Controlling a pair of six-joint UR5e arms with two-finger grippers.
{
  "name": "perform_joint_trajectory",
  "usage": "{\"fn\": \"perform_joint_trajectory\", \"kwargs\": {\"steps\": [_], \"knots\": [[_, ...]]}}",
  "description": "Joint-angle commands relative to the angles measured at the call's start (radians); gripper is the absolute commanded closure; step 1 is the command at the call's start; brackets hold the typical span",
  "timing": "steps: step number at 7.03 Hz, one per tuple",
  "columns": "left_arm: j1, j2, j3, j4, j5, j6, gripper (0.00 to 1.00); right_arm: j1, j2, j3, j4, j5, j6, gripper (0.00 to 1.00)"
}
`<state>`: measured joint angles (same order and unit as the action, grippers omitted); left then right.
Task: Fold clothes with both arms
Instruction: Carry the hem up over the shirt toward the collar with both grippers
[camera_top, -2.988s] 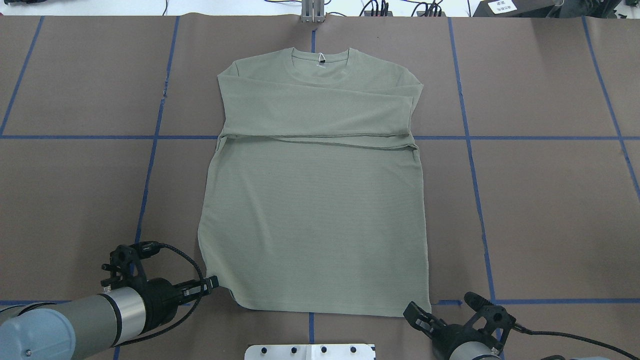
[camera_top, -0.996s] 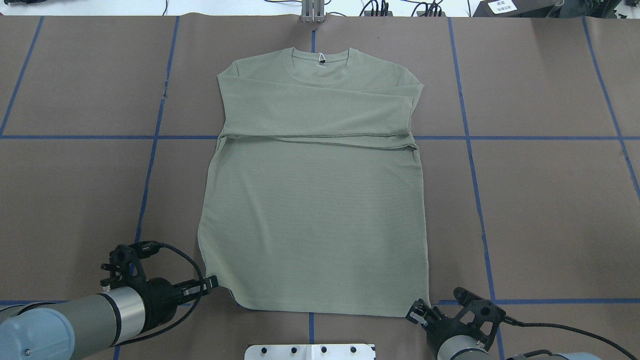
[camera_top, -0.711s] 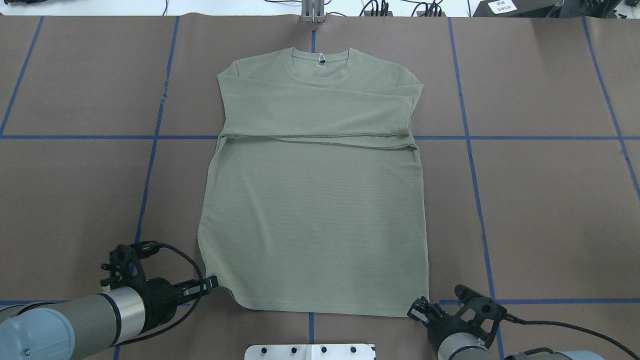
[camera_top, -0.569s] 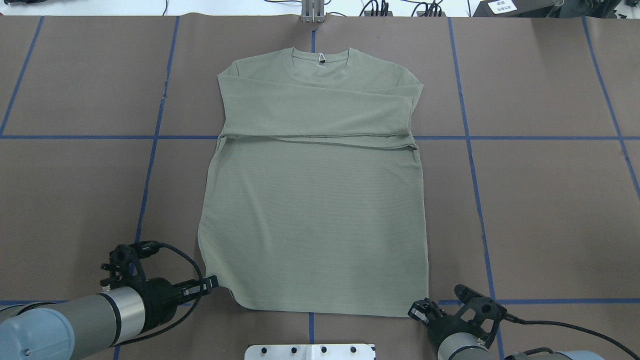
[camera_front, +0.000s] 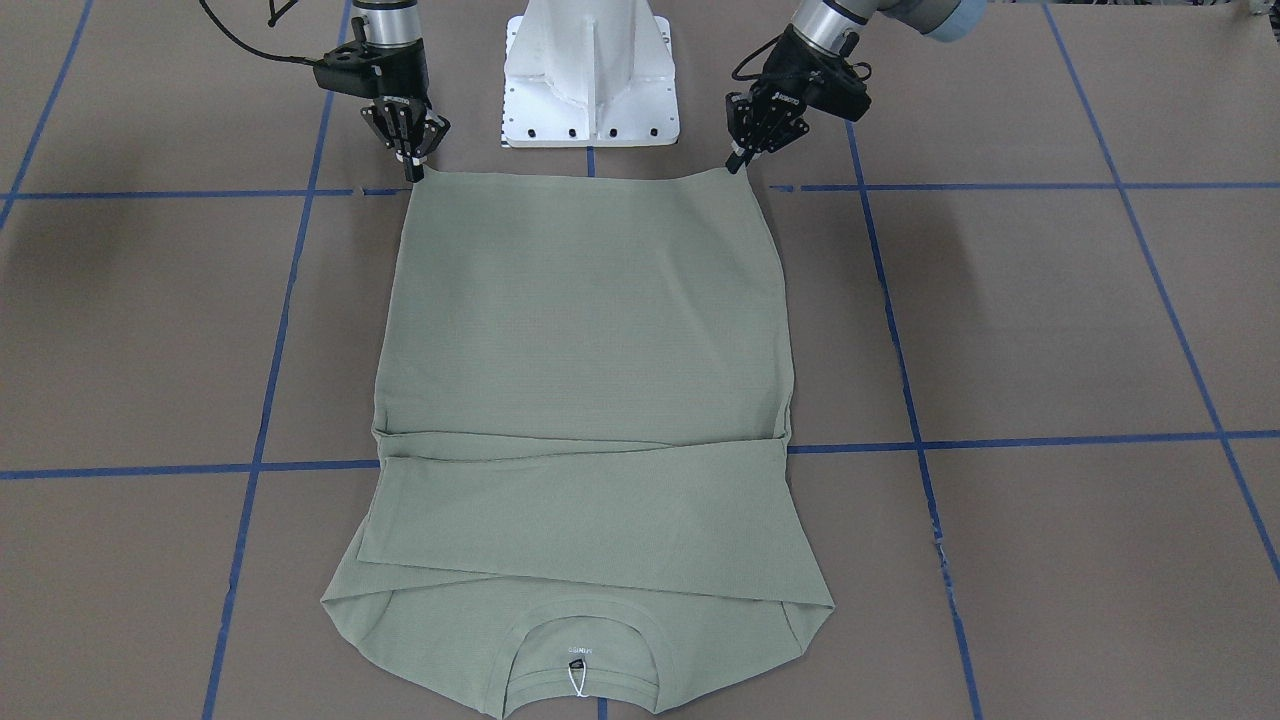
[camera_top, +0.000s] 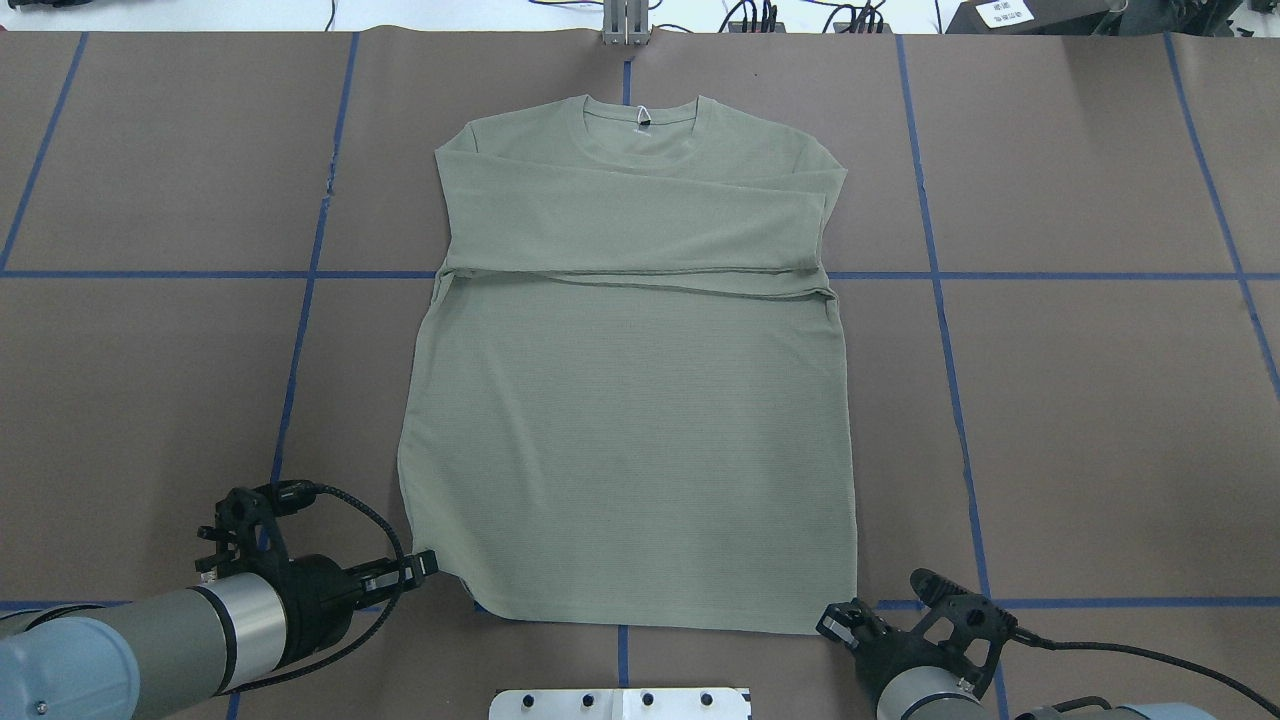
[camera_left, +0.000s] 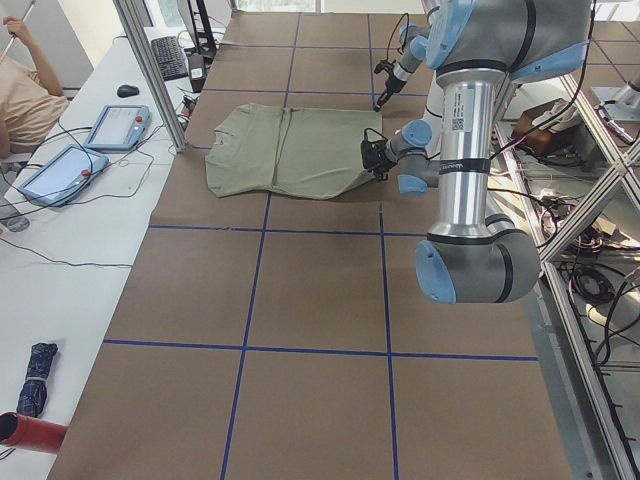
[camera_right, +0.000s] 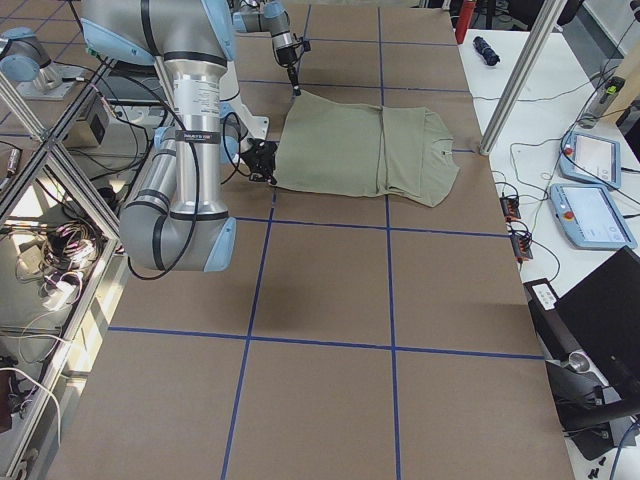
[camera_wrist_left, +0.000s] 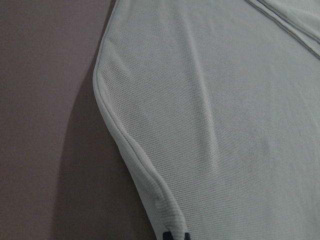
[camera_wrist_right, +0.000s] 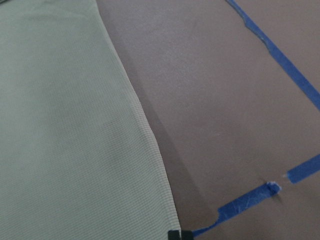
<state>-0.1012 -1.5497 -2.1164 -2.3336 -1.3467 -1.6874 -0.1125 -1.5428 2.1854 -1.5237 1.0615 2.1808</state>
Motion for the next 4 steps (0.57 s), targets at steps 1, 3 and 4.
{"fn": "perform_joint_trajectory", "kwargs": {"steps": [1, 3, 4], "knots": [[-0.006, 0.032, -0.127, 0.054, -0.081, 0.0, 1.0, -0.019, 0.0, 0.223, -0.216, 0.058, -0.004, 1.0], [-0.014, 0.042, -0.445, 0.355, -0.213, 0.002, 1.0, -0.07, 0.019, 0.525, -0.492, 0.13, -0.004, 1.0], [-0.106, 0.007, -0.573, 0.532, -0.352, 0.012, 1.0, -0.003, 0.124, 0.542, -0.595, 0.246, -0.013, 1.0]]}}
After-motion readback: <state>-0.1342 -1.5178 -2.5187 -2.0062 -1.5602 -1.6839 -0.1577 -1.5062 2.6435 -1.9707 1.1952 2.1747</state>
